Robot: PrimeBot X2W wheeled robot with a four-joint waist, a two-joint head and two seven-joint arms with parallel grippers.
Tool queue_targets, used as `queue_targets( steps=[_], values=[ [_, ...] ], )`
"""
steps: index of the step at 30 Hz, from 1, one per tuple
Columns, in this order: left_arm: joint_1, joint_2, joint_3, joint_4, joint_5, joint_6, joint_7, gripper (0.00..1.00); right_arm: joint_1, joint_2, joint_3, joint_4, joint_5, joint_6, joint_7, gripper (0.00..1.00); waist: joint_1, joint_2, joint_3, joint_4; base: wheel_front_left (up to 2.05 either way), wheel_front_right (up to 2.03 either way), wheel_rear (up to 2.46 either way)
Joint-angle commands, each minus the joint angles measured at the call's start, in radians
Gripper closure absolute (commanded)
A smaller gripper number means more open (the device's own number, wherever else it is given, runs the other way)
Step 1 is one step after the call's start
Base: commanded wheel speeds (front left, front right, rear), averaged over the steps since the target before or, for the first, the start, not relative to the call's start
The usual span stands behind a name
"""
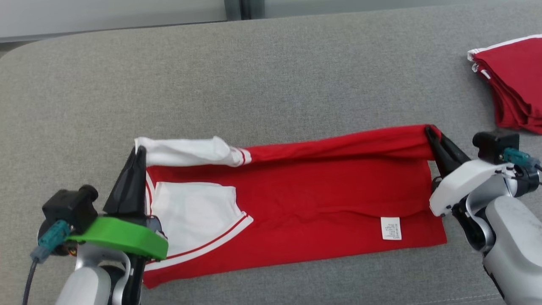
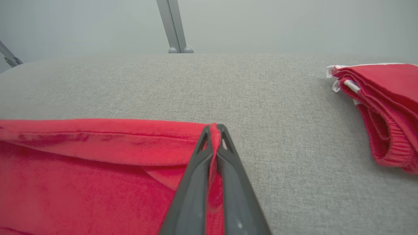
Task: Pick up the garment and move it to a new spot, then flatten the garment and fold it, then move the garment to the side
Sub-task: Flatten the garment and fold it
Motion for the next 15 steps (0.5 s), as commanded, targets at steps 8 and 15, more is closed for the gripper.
queue_targets(
  steps=[8,15],
  values=[
    [0.187,-0.03,-0.013,-0.052,-0.039,0.041,0.001,1.0,0.208,0.054,-0.103,-0.15,-0.045,-0.001,0.06,1.0,0.0,0.0,-0.071,0.009,0.0,0.0,0.0],
    [0.207,-0.044,-0.015,0.052,-0.058,0.031,-0.026,1.0,0.279,0.097,-0.158,-0.211,-0.104,-0.001,0.103,1.0,0.0,0.0,-0.073,0.007,0.0,0.0,0.0]
  ],
)
